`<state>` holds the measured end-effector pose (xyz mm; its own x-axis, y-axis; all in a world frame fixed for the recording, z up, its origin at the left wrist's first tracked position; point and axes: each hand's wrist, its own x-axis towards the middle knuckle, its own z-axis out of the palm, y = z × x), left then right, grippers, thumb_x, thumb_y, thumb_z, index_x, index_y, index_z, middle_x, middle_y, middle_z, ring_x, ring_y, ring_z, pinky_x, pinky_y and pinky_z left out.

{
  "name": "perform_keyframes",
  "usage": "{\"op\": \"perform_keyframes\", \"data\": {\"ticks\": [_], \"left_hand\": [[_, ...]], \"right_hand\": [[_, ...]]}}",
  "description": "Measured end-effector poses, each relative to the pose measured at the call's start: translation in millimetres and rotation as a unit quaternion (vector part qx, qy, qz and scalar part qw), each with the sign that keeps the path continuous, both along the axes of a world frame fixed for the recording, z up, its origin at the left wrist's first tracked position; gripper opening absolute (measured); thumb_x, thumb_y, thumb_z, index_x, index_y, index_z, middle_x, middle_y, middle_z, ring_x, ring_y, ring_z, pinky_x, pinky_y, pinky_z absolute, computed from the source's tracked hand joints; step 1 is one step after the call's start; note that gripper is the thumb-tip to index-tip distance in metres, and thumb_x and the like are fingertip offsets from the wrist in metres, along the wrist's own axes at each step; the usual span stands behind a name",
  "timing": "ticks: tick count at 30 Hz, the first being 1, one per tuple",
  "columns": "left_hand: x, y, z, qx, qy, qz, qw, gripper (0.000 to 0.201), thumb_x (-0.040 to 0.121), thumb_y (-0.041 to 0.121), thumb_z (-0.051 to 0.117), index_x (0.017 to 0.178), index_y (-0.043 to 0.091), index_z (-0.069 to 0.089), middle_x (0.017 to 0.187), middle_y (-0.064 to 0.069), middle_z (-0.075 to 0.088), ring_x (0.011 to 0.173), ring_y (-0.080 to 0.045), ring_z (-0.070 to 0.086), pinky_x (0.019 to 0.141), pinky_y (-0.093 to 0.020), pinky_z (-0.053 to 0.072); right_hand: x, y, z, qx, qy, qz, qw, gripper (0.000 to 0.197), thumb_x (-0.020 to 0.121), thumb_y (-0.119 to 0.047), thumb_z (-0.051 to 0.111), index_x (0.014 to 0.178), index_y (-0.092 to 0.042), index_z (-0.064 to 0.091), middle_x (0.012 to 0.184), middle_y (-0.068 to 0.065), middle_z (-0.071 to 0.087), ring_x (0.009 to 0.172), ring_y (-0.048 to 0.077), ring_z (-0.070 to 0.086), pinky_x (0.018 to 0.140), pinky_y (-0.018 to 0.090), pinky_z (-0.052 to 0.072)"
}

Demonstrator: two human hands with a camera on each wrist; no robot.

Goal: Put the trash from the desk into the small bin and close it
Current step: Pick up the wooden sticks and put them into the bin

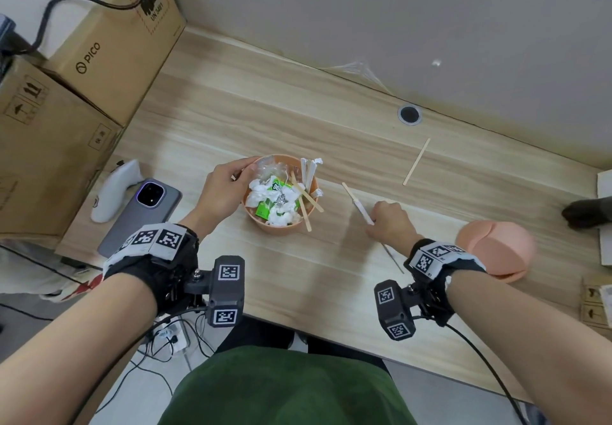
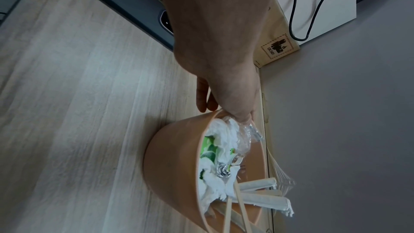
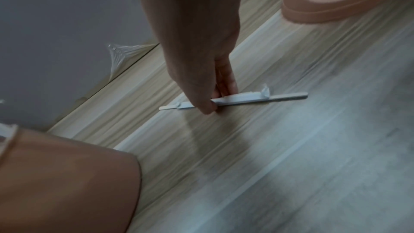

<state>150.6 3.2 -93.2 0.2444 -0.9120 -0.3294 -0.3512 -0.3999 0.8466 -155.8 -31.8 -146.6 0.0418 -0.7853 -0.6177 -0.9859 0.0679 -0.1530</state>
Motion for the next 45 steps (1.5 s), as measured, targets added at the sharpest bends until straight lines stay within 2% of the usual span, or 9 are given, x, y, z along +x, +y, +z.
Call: {"op": "perform_keyframes", "data": {"ticks": [5, 9, 14, 18, 22, 29, 33, 37, 45], "left_hand": [[1, 5, -1, 0.003, -0.01, -0.01, 1.0, 0.027, 0.099, 0.034, 0.051, 0.12, 0.033, 0.068, 0.063, 0.031, 0.06, 0.076, -0.009, 0.055, 0.08, -0.037, 0.051], [0, 7, -2, -0.001, -0.013, -0.014, 1.0, 0.029, 0.1, 0.032, 0.051, 0.122, 0.033, 0.068, 0.062, 0.031, 0.059, 0.077, -0.01, 0.056, 0.084, -0.045, 0.054], [0, 8, 0, -0.001, -0.016, -0.018, 1.0, 0.027, 0.1, 0.032, 0.051, 0.12, 0.036, 0.068, 0.064, 0.032, 0.061, 0.078, -0.011, 0.058, 0.086, -0.047, 0.056], [1, 8, 1, 0.003, -0.016, -0.021, 1.0, 0.024, 0.099, 0.034, 0.051, 0.113, 0.044, 0.067, 0.069, 0.032, 0.063, 0.083, -0.015, 0.059, 0.087, -0.05, 0.055], [0, 8, 3, 0.0, -0.018, -0.021, 1.0, 0.021, 0.099, 0.035, 0.052, 0.104, 0.051, 0.064, 0.066, 0.03, 0.062, 0.08, -0.014, 0.058, 0.084, -0.049, 0.056], [-1, 11, 4, 0.0, -0.021, -0.018, 1.0, 0.029, 0.099, 0.036, 0.052, 0.122, 0.032, 0.067, 0.063, 0.031, 0.06, 0.077, -0.012, 0.056, 0.086, -0.048, 0.054], [-2, 11, 2, 0.002, -0.023, -0.013, 1.0, 0.029, 0.099, 0.035, 0.052, 0.123, 0.03, 0.068, 0.06, 0.031, 0.058, 0.073, -0.01, 0.053, 0.084, -0.045, 0.053], [1, 12, -2, 0.004, -0.024, -0.015, 1.0, 0.028, 0.099, 0.037, 0.052, 0.121, 0.034, 0.069, 0.063, 0.028, 0.06, 0.076, -0.014, 0.055, 0.083, -0.046, 0.054], [0, 14, -3, 0.0, -0.02, -0.017, 1.0, 0.028, 0.1, 0.033, 0.051, 0.122, 0.033, 0.068, 0.058, 0.028, 0.057, 0.074, -0.013, 0.053, 0.084, -0.046, 0.053]], "right_hand": [[-29, 8, 8, -0.044, 0.045, 0.019, 0.998, 0.014, 0.082, 0.001, 0.049, 0.095, -0.002, 0.053, 0.095, 0.018, 0.053, 0.082, 0.035, 0.051, 0.064, 0.035, 0.039], [-39, 21, 1, -0.093, 0.043, 0.017, 0.995, 0.017, 0.083, 0.003, 0.045, 0.092, -0.002, 0.058, 0.093, 0.019, 0.059, 0.072, 0.029, 0.042, 0.062, 0.033, 0.034], [-37, 31, 0, -0.1, 0.029, -0.004, 0.995, 0.022, 0.083, 0.003, 0.044, 0.091, -0.005, 0.063, 0.088, 0.017, 0.061, 0.071, 0.031, 0.047, 0.061, 0.033, 0.038], [-41, 28, 11, -0.089, -0.003, -0.047, 0.995, 0.023, 0.078, 0.004, 0.044, 0.079, -0.007, 0.065, 0.077, 0.014, 0.059, 0.07, 0.032, 0.05, 0.061, 0.033, 0.044], [-41, 18, 19, -0.089, -0.04, -0.05, 0.994, 0.017, 0.081, -0.002, 0.048, 0.072, -0.01, 0.06, 0.079, 0.015, 0.064, 0.074, 0.034, 0.055, 0.063, 0.034, 0.045], [-9, -2, 12, -0.109, -0.093, -0.034, 0.989, 0.015, 0.082, -0.006, 0.054, 0.085, -0.01, 0.068, 0.082, 0.013, 0.067, 0.082, 0.032, 0.061, 0.068, 0.034, 0.048], [0, -5, 9, -0.079, -0.051, 0.001, 0.996, 0.014, 0.08, -0.009, 0.06, 0.092, -0.005, 0.064, 0.092, 0.017, 0.065, 0.091, 0.035, 0.059, 0.069, 0.034, 0.046], [4, -1, 8, -0.075, 0.011, 0.053, 0.996, 0.018, 0.084, 0.001, 0.053, 0.101, 0.001, 0.058, 0.102, 0.022, 0.058, 0.093, 0.037, 0.058, 0.064, 0.033, 0.039], [-2, 9, 14, -0.067, 0.072, 0.125, 0.987, 0.017, 0.086, 0.007, 0.047, 0.1, 0.001, 0.054, 0.094, 0.019, 0.054, 0.095, 0.038, 0.059, 0.065, 0.034, 0.039]]}}
